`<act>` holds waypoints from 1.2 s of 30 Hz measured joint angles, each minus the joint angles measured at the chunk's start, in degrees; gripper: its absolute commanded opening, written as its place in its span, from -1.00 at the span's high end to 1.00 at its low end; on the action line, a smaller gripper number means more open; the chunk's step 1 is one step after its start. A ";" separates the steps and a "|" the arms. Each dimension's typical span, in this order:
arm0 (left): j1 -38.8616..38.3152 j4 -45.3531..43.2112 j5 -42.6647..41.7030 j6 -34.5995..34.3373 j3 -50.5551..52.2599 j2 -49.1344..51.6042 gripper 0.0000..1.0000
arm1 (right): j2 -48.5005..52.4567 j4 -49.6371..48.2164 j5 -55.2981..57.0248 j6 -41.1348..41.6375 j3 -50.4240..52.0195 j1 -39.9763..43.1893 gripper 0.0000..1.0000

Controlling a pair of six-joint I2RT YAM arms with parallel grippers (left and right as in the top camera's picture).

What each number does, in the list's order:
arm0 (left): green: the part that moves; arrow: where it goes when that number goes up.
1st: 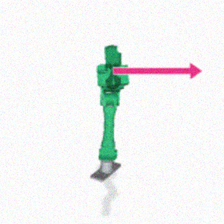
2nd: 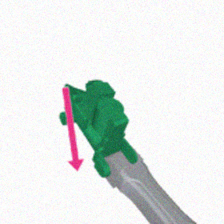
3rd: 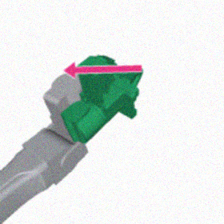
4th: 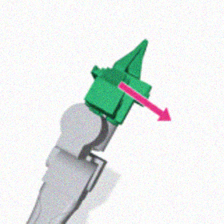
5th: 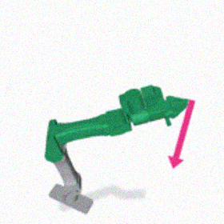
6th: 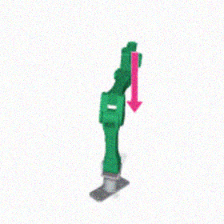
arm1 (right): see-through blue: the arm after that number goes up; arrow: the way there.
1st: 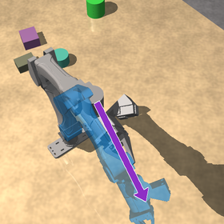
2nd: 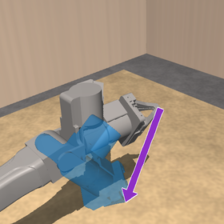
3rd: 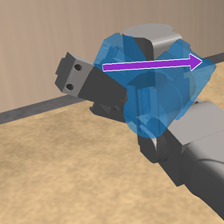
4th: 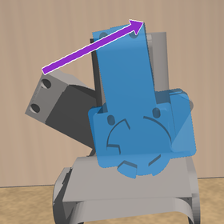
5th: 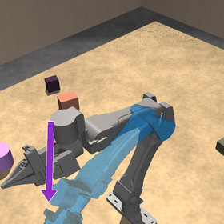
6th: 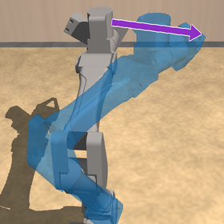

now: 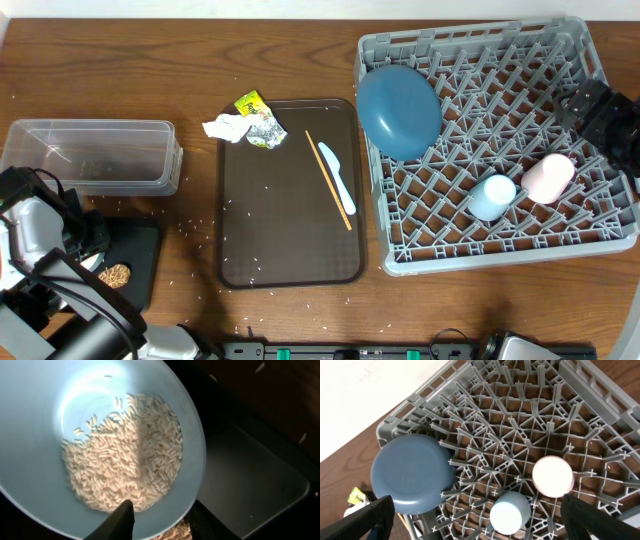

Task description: Sort waste into correct bins and load items into the dishwasher rack

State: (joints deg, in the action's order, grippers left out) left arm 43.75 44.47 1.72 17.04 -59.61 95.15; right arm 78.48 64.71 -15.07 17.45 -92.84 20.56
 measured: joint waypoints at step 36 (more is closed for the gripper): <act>0.00 -6.05 -0.22 0.98 -0.02 4.22 0.77 | 0.00 -0.66 -0.17 0.02 0.00 0.00 -0.99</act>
State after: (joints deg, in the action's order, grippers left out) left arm 43.75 38.41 1.50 18.02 -59.64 99.37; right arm 78.48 64.05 -15.25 17.47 -92.84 20.56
